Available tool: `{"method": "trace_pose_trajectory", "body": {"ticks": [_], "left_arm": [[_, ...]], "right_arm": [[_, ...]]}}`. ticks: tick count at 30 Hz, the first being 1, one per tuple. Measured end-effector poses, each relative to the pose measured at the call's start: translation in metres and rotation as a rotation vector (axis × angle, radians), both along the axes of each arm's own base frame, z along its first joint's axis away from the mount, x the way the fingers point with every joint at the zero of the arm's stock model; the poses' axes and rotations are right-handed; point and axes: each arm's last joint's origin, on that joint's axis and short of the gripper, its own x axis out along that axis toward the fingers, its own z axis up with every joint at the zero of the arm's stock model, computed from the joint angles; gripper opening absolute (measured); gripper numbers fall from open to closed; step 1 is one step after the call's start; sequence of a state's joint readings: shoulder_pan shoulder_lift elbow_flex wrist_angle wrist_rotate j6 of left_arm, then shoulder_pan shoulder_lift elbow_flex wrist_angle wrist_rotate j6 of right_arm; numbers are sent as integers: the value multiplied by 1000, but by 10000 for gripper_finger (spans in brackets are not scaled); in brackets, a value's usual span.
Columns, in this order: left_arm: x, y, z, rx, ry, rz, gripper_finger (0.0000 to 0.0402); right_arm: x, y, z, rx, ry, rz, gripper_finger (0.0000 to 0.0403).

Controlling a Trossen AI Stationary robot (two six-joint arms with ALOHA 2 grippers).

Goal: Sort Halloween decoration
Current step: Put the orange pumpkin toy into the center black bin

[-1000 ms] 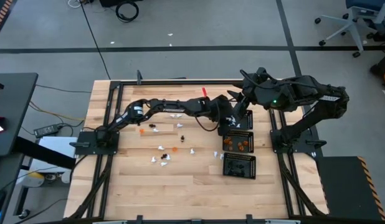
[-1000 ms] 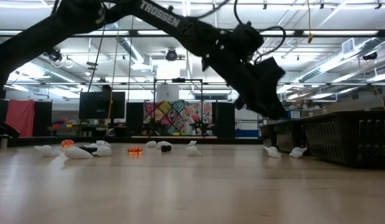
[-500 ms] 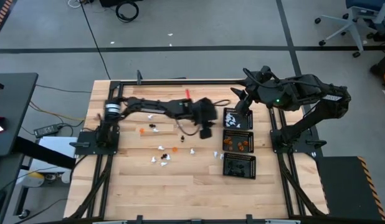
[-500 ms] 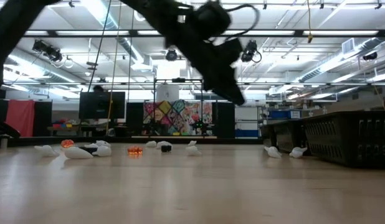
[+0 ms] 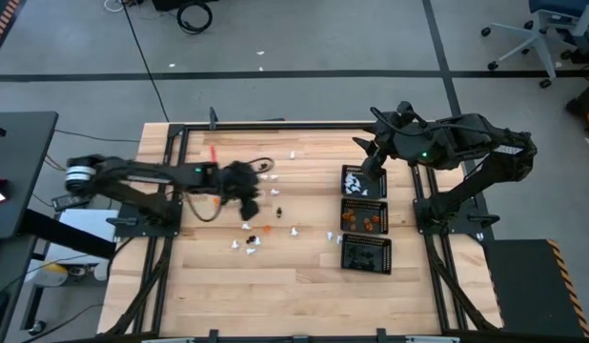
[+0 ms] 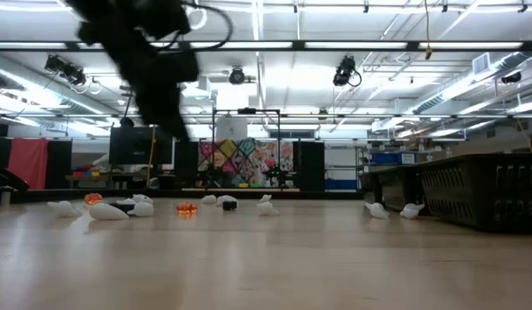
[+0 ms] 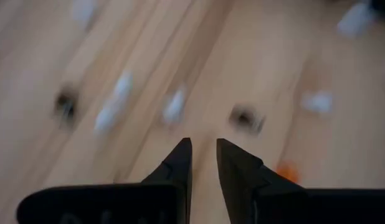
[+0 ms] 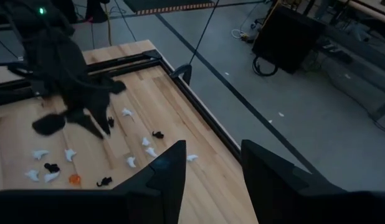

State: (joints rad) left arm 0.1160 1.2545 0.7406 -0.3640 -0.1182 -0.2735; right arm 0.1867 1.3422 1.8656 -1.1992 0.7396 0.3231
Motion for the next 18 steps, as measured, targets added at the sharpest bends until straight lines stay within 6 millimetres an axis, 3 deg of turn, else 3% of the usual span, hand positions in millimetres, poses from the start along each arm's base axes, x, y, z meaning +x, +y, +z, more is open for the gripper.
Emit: {"method": "trace_pose_trajectory", "body": {"ticks": [4,9,18], "left_arm": [[-38,-2,-1,-41,158,22,69],[-61,-4,-1,-43,315,-5,112],[-72,-3,-16,-137,401,72,202]], "right_arm": [[0,0,0,7,-7,-5,158],[1,0,1,8,-18,-4,158],[5,1,1,17,-42,-8,158]]}}
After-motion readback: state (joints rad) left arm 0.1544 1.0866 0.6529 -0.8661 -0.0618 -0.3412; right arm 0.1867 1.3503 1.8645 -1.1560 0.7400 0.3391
